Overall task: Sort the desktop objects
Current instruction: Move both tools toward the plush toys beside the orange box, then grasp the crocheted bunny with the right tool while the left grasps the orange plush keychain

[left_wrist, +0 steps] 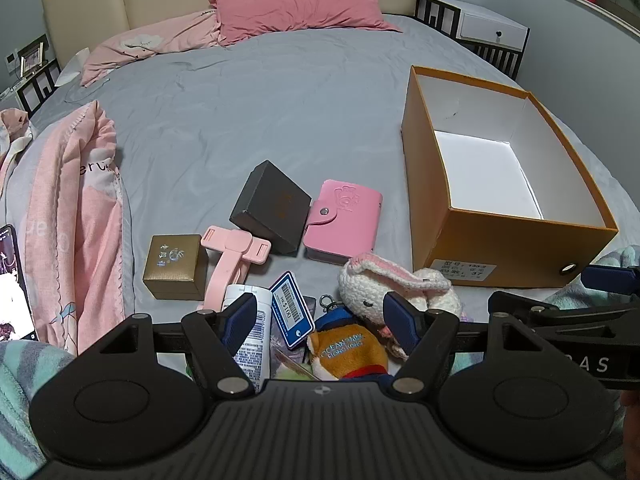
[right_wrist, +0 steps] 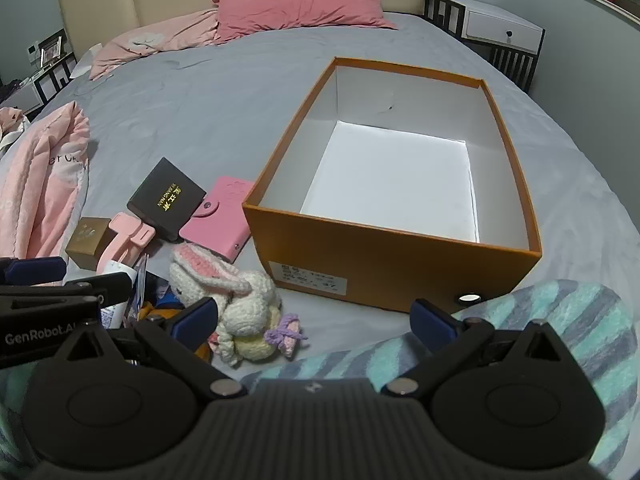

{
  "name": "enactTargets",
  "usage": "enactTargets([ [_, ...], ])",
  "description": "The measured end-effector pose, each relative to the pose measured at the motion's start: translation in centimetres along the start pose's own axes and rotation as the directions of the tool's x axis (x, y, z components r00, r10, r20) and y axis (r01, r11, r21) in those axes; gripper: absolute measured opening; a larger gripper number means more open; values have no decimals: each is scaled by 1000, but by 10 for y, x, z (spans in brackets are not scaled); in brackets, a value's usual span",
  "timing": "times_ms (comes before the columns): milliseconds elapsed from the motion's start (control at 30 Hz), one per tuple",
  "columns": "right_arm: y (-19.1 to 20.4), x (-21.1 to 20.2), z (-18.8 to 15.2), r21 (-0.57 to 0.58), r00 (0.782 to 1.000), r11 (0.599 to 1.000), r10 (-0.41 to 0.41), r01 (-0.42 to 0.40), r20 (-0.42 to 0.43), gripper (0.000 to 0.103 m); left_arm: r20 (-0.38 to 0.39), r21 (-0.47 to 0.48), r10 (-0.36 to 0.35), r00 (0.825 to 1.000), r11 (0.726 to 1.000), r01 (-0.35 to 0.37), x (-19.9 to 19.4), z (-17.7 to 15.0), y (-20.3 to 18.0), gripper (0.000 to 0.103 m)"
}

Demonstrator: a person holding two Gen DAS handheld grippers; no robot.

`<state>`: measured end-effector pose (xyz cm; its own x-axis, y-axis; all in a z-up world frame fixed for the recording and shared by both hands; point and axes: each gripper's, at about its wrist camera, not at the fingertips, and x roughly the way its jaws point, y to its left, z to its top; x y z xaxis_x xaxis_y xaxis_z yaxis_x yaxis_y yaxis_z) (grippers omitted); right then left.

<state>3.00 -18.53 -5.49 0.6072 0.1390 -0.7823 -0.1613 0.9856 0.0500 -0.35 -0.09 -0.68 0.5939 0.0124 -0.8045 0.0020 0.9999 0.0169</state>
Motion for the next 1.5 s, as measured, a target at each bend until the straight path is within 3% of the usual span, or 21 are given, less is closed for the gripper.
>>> enactTargets([
  [533,4,5,1,-11,1000,1000,17,-17,-6,102,-17,2,0,1000,1000,0,0,-1,1,82],
  [600,4,6,1,-22,999,999,38,-39,-8,98,-32,7,-10,999,1000,10,0,-1,2,82],
  [700,5,7,2,-64,997,995,77,-78,-17,89,-65,-9,-56,996,998,55,2,-3,4,74],
  [767,7,9,1,-97,995,991,92,-95,-35,81,-88,-25,-89,992,996,87,5,-5,5,59],
  [867,11,15,-1,-151,991,982,98,-111,-91,66,-132,-26,-123,984,992,121,11,-9,3,53],
  [933,15,17,-1,-199,991,972,109,-124,-82,60,-159,-35,-155,975,988,151,15,-11,2,50],
  [1167,26,28,-2,-352,976,911,180,-213,-124,57,-299,-169,-206,932,972,161,46,-14,13,49],
  [1267,31,36,-1,-421,965,869,214,-259,-151,57,-333,-192,-185,925,973,126,55,-13,18,49],
  [1500,47,55,-2,-521,954,799,230,-299,-195,57,-391,-265,-231,891,955,132,79,-13,26,55],
])
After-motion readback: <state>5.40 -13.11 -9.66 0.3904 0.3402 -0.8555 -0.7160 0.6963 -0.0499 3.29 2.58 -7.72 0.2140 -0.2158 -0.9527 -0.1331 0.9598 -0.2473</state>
